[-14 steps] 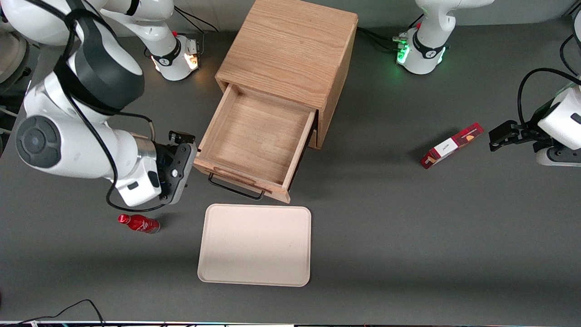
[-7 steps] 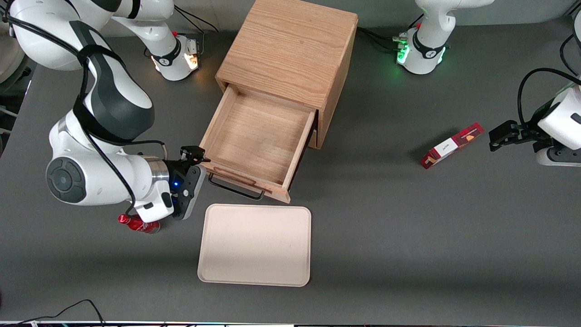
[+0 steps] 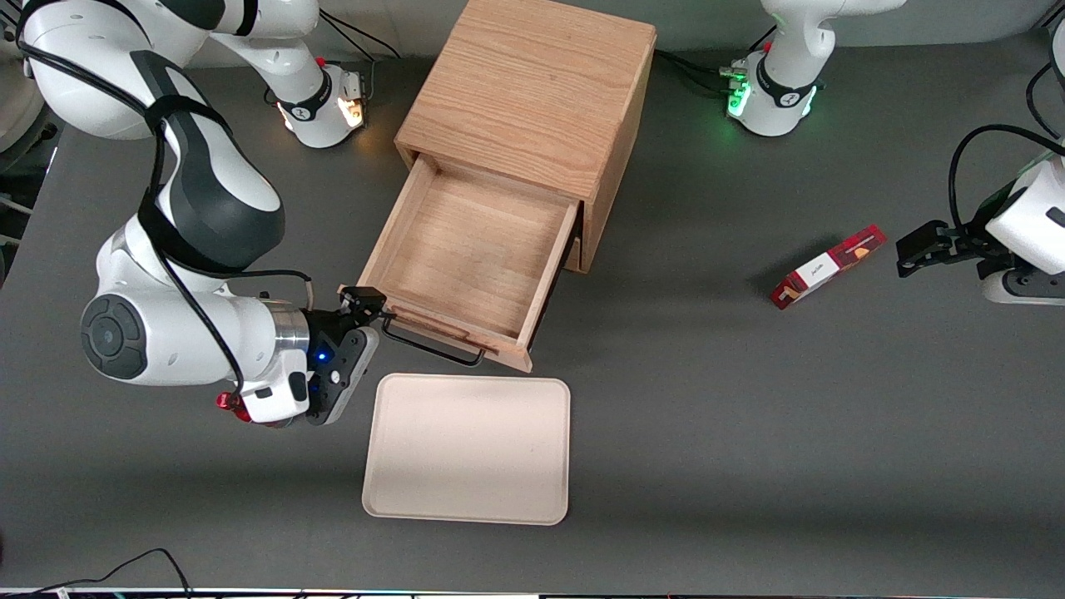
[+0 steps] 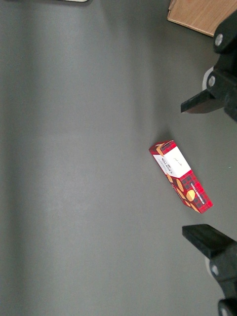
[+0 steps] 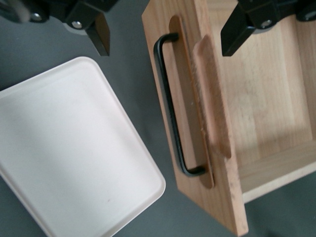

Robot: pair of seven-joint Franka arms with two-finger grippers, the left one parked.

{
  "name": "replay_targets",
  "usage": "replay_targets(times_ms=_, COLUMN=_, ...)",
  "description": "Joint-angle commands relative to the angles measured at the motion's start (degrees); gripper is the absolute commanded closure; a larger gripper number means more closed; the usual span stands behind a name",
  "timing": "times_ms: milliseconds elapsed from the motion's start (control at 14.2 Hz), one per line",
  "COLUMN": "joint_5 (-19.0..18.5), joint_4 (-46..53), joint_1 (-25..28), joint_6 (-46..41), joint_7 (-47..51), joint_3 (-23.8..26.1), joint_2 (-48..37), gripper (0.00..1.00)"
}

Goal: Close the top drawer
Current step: 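Lower the right gripper beside the black drawer handle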

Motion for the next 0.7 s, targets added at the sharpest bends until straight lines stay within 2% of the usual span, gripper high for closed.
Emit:
replay_targets(times_ms=0, joint_5=0.6, joint_4=2.4, joint_1=0.8, joint_6=1.4, joint_7=1.7, joint_3=0.3, joint_2=2.6, gripper=0.0)
replay_targets(times_ms=281, joint_5=0.5, joint_4=2.7, joint_1=2.4, joint_6=4.1, joint_7=1.5, joint_3=-1.5, joint_2=5.8, gripper=0.0)
replay_targets(times_ms=633, joint_5=0.6, joint_4=2.1, joint_1=3.2, joint_6=2.9, joint_7=1.1, joint_3=-2.2, joint_2=6.4, gripper=0.0)
